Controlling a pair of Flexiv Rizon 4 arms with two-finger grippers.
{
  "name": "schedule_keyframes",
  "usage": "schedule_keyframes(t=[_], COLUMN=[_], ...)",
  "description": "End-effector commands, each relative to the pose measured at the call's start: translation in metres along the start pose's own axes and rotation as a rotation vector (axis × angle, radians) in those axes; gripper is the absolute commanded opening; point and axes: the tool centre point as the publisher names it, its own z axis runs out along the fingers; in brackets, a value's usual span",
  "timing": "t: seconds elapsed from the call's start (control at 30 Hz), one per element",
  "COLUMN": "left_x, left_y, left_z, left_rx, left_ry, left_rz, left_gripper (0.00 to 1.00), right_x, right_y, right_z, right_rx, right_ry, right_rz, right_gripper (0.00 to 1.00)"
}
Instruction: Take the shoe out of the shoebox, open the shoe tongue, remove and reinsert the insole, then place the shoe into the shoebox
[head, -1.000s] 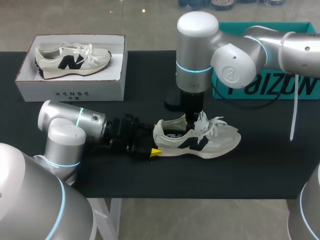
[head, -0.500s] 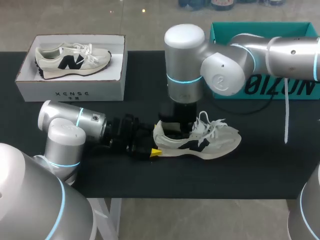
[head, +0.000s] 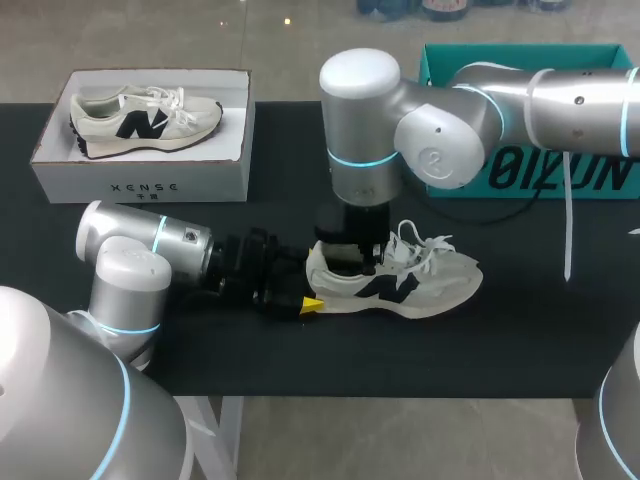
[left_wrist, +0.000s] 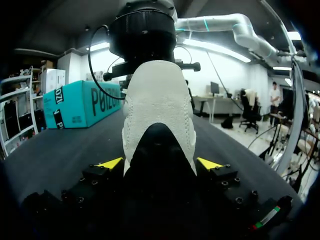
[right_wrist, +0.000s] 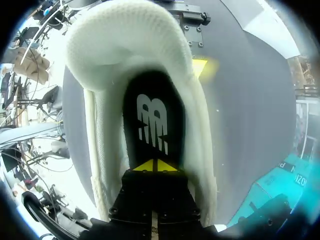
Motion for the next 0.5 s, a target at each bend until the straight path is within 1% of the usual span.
schedule_keyframes(t=[0.03,0.3,0.5], left_x=[0.0,0.0,0.0], left_y=[0.003,0.003,0.003], left_z=[0.003,0.003,0.003], left_rx=[-0.001,-0.001,-0.001], left_ry=[0.0,0.0,0.0], left_rz=[-0.001,-0.001,-0.001], left_gripper=[0.0,0.0,0.0], right_x=[0.001,0.001,-0.001], right_y=[-0.005,-0.008,-0.016], right_z=[-0.01,-0.021,-0.032], right_rx=[-0.003,-0.001,-0.005], right_ry=[-0.008,-0.002,-0.016], right_rz=[0.002,0.006,0.022], right_gripper=[0.0,0.0,0.0])
